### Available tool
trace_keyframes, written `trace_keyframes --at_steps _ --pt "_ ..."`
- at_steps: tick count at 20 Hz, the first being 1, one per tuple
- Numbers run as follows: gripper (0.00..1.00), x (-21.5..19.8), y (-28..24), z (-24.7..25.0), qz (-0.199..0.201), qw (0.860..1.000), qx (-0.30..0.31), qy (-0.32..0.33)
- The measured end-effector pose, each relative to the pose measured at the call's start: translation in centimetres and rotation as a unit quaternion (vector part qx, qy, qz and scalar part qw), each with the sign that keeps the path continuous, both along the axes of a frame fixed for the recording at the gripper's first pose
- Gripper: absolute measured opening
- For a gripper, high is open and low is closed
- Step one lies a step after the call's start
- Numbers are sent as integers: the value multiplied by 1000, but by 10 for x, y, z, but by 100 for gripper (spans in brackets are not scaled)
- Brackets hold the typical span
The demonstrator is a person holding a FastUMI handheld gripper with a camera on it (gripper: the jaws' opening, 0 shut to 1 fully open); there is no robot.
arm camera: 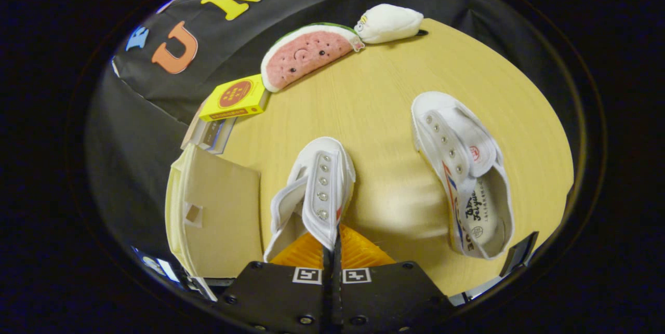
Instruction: Open the storage box then place both shoes into the box .Put the left shoe in first, then the right shoe, with the right side of both shoes facing outward in a uniform manner.
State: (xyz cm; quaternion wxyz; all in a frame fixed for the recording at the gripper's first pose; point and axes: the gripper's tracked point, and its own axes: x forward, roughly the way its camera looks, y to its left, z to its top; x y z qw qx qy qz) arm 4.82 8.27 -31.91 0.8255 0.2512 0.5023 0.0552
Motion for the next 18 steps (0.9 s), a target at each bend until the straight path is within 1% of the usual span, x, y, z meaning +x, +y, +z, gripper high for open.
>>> trace_keyframes --at_steps 2,7,12,15,18 --pt "0 -2 11 20 -1 1000 6 -11" --pt "0 -9 48 85 -19 998 29 -43" --pt "0 -16 102 151 -27 995 31 -87" --pt "0 -14 145 174 -29 994 34 -102" --pt "0 -11 190 181 -25 993 36 -108"
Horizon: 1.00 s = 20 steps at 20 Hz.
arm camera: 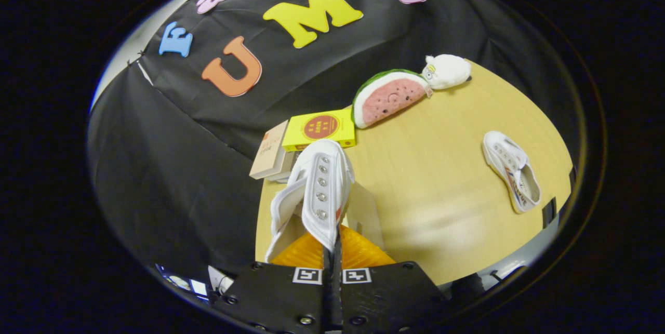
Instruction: Open the storage box then place both shoes into the box .Put the left shoe in first, then the right shoe, with the right side of both shoes facing outward in a uniform manner.
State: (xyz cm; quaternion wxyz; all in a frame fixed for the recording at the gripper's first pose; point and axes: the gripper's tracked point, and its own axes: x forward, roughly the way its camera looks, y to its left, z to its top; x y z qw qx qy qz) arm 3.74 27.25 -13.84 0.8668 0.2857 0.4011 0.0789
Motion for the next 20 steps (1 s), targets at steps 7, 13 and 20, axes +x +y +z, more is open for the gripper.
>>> trace_keyframes --at_steps 7,13,20 --pt "0 1 83 -25 13 1000 -3 10" --pt "0 6 105 -53 1 1000 -17 8" --pt "0 15 118 -81 -26 1000 -13 -7"
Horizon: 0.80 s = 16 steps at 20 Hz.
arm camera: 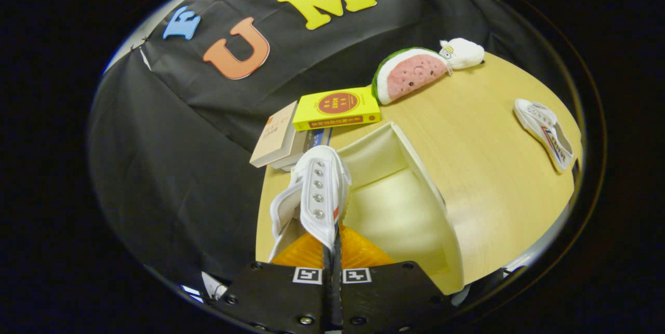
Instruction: Open the storage box then place both shoes into the box .Put the left shoe in first, then the right shoe, with the right side of both shoes facing outward in a uniform manner.
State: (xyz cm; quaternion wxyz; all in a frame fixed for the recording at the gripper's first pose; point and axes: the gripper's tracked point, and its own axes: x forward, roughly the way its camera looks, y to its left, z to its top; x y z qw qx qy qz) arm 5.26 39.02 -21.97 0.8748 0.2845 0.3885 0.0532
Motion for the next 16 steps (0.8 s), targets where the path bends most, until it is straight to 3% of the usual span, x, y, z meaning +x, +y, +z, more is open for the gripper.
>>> trace_keyframes --at_steps 10,16 --pt "0 -3 7 -17 -4 999 -29 -42" --pt "0 -7 18 -32 15 999 -38 -31"
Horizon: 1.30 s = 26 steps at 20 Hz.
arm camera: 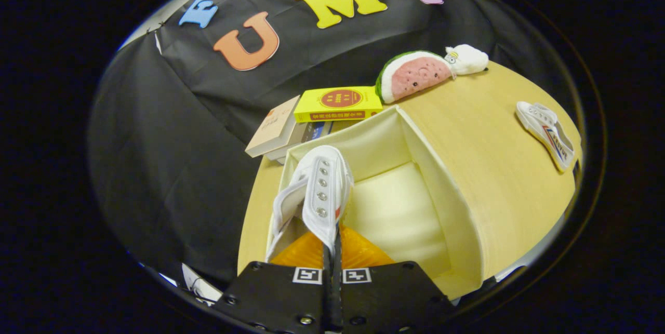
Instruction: Open the storage box then place both shoes into the box .Put the left shoe in first, then the right shoe, with the right side of both shoes facing outward in a uniform manner.
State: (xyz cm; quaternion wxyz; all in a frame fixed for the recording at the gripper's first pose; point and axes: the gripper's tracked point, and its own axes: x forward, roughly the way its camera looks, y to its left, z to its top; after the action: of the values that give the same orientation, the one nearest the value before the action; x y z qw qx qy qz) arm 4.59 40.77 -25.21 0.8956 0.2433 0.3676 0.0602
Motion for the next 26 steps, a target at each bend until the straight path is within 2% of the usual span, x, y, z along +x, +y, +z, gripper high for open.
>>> trace_keyframes --at_steps 4,6,10,11,15,17,20,26 --pt "0 2 4 -12 8 1000 4 12" --pt "8 -1 7 -17 26 999 -5 19" --pt "84 -5 8 -22 62 997 -29 21" --pt "88 -5 4 -21 63 997 -32 19" --pt "87 -4 -20 12 65 996 -60 -26" --pt "95 0 -46 37 65 990 -106 -70" --pt "96 0 -76 80 69 976 -150 -142" --pt "96 -10 -153 149 66 967 -124 -214"
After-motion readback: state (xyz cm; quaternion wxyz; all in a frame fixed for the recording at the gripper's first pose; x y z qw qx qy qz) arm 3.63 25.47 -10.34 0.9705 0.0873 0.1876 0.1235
